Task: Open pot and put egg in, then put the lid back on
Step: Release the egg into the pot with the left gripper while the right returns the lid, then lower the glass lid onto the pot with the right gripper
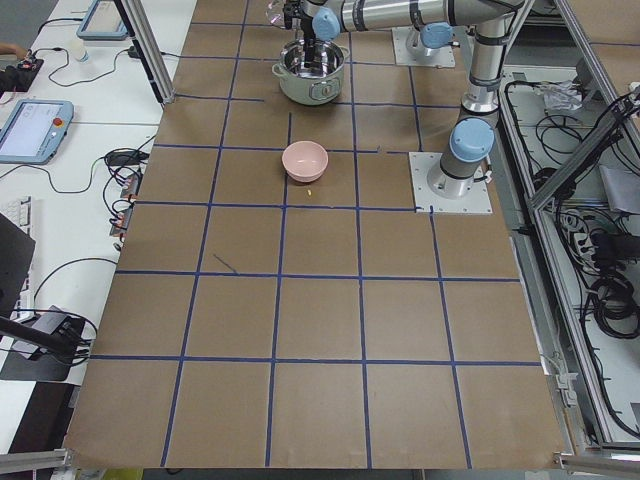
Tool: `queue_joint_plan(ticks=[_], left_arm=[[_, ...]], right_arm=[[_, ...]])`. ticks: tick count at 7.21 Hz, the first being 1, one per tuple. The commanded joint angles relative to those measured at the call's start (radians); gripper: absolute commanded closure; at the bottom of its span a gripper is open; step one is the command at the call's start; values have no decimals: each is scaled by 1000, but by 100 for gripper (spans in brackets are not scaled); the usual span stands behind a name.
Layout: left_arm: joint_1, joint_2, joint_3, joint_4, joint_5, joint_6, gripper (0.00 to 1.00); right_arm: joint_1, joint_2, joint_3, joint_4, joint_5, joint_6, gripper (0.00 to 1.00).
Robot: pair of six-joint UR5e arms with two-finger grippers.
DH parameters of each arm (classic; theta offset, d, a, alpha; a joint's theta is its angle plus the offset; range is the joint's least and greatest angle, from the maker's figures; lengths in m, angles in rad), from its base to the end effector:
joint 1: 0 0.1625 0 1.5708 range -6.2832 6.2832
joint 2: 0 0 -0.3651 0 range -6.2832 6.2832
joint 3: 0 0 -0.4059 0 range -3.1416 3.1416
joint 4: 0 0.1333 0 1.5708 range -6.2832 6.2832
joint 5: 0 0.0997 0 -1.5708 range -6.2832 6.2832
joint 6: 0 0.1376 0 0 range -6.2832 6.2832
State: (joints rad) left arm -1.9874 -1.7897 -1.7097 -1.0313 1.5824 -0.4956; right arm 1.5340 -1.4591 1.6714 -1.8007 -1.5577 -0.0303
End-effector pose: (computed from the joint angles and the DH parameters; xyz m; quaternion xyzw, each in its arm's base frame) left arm -0.3561 -0.4793 0.2594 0.0399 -0.9951 0.0840 0.0348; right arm 0.1152 -0.5442 0.3040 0.0032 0.9999 -0.0090 0.0062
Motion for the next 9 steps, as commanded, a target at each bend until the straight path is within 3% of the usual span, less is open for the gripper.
queue_joint_plan(ticks=[1,4,6,8,9], left_arm=[[134,87,36,-147,-5,156,14],[267,214,139,-454,-5,294,12],[390,271,179,-597,-4,405,10],[529,257,225,-627,-15,501,6],[519,245,214,-625,-16,505,6]], right_arm=[[104,-12,-1,-2,-2,137,81],[285,3,2,-46,-2,412,82],[301,26,5,-63,1,432,82],[334,36,62,-128,-4,435,82],[336,36,83,-175,-4,438,82]])
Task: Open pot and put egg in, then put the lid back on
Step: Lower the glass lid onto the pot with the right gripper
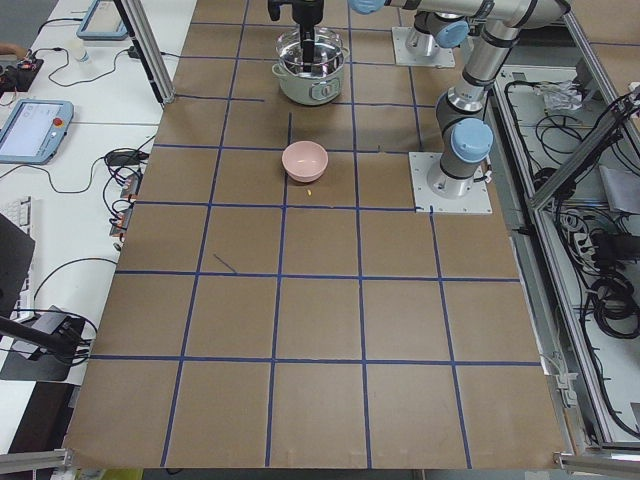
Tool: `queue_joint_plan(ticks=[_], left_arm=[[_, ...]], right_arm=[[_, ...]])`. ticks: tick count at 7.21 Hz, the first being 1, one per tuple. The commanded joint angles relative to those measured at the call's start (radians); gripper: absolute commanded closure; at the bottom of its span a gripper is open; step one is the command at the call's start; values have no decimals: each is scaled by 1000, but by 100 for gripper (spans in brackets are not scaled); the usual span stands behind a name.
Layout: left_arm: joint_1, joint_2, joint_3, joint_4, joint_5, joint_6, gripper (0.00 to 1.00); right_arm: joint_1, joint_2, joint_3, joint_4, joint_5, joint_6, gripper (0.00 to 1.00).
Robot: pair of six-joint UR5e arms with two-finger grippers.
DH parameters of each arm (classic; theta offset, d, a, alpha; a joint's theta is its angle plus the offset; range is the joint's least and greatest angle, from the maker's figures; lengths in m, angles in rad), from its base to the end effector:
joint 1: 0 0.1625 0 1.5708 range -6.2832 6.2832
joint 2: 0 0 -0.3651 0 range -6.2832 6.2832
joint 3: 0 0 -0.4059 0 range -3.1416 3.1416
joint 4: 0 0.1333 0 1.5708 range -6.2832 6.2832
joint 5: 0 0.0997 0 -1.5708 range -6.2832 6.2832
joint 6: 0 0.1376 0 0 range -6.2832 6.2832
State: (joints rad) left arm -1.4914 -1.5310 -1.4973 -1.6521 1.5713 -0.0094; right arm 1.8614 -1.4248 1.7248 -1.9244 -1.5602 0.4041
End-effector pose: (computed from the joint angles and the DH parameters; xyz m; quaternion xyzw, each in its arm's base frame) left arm -0.0937 -0.5018 0.4389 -0.0444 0.9989 -0.0160 0.0008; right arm 0.2861 -0.4862 0.2717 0.0566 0.9980 -0.0234 0.0141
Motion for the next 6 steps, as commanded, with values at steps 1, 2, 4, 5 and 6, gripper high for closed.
queue_joint_plan(ticks=[1,2,4,5,6], left_arm=[[-25,-12,-6,0,10,14,5],[-36,-8,-6,1,9,8,5],[-30,-15,12,0,10,20,2],[-29,-17,15,0,10,20,1],[-26,-17,14,1,10,23,0]], right_arm=[[10,1,42,-50,-4,-1,82],[9,-6,67,-51,-6,-11,82],[9,-6,67,-53,-11,-10,82],[9,-8,67,-53,-11,-7,82],[9,-6,67,-53,-11,-10,82]])
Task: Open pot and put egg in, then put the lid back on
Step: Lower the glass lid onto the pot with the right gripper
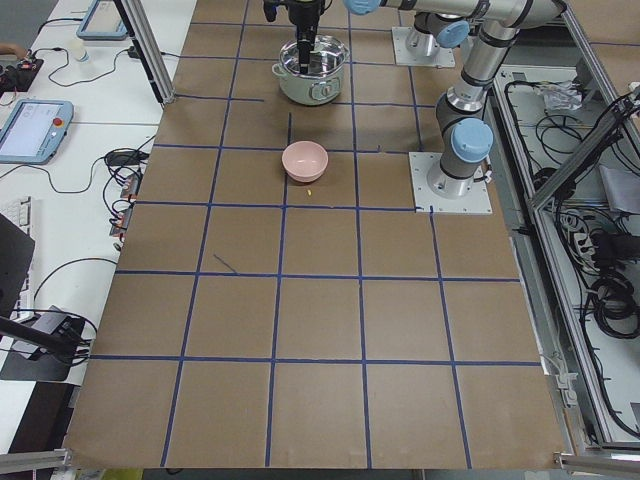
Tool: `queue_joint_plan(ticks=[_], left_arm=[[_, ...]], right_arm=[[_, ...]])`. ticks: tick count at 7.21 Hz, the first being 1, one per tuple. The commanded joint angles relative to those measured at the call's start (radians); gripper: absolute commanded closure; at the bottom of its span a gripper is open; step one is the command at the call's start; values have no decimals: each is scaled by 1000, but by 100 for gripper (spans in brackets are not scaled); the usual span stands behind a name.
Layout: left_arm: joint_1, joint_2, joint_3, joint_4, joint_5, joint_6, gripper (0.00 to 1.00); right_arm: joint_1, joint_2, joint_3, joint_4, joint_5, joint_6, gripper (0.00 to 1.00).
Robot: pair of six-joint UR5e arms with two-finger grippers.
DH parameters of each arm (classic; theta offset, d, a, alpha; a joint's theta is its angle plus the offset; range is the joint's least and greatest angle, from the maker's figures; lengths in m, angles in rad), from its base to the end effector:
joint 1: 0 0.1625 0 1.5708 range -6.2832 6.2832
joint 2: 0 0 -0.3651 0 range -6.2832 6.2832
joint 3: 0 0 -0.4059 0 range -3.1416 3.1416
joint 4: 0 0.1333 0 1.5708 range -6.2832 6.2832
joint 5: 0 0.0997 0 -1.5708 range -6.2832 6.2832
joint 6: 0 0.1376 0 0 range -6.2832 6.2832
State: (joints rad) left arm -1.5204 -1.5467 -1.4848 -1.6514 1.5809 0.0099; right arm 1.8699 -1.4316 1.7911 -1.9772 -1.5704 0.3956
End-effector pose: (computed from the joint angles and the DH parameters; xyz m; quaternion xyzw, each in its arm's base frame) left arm -0.1066 -0.5044 0.4375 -0.0203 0.9997 -0.0146 0.0055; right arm 0.2856 -0.4735 0.2485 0.0482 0.9986 -0.0220 0.0082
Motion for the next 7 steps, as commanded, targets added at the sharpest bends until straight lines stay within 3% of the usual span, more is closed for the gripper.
queue_joint_plan(ticks=[1,2,3,7], left_arm=[[3,-1,-2,2,-1,25,0],[2,0,-2,2,-1,25,0],[2,0,-6,2,-1,25,0],[2,0,-5,2,1,25,0]], right_arm=[[0,0,1,-2,-2,0,77],[0,0,1,-27,-3,-1,63],[0,0,1,-40,-3,3,58],[-2,0,1,-40,-6,12,57]])
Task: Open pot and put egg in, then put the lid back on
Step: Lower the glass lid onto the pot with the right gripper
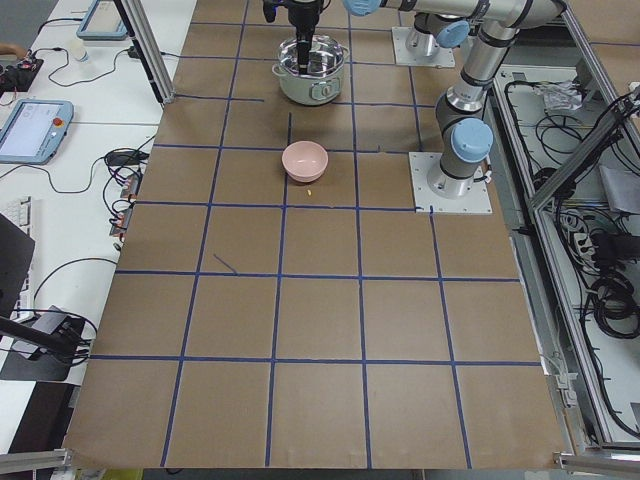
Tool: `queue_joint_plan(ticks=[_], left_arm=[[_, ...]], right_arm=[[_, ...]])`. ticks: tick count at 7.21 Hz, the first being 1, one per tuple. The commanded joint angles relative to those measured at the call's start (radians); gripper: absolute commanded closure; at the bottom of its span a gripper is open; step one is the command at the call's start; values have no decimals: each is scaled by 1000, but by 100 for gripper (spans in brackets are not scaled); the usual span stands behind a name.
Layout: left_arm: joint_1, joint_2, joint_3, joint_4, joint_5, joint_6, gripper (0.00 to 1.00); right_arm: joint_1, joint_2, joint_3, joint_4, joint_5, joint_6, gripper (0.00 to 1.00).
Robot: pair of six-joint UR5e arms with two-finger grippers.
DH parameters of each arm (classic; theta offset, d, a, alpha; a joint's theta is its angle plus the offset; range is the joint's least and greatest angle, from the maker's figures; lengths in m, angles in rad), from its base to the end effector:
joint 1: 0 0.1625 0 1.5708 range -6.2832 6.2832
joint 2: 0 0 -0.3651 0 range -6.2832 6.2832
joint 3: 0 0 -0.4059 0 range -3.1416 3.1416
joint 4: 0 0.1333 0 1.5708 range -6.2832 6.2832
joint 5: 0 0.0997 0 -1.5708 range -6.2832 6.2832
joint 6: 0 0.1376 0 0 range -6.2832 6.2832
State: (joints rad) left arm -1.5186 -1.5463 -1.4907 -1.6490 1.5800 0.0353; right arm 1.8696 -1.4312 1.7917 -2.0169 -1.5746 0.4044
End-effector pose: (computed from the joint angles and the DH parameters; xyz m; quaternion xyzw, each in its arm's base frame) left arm -0.1059 -0.5042 0.4350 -0.0085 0.9999 -0.0130 0.0052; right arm 0.2864 -0.4786 0.2523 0.0528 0.9977 -0.0408 0.0130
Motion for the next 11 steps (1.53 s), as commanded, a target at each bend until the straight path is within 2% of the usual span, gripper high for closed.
queue_joint_plan(ticks=[1,11], left_arm=[[0,0,1,0,2,0,0],[0,0,-2,2,-5,0,0]], right_arm=[[-1,0,0,4,-2,4,58],[0,0,0,17,-1,28,55]])
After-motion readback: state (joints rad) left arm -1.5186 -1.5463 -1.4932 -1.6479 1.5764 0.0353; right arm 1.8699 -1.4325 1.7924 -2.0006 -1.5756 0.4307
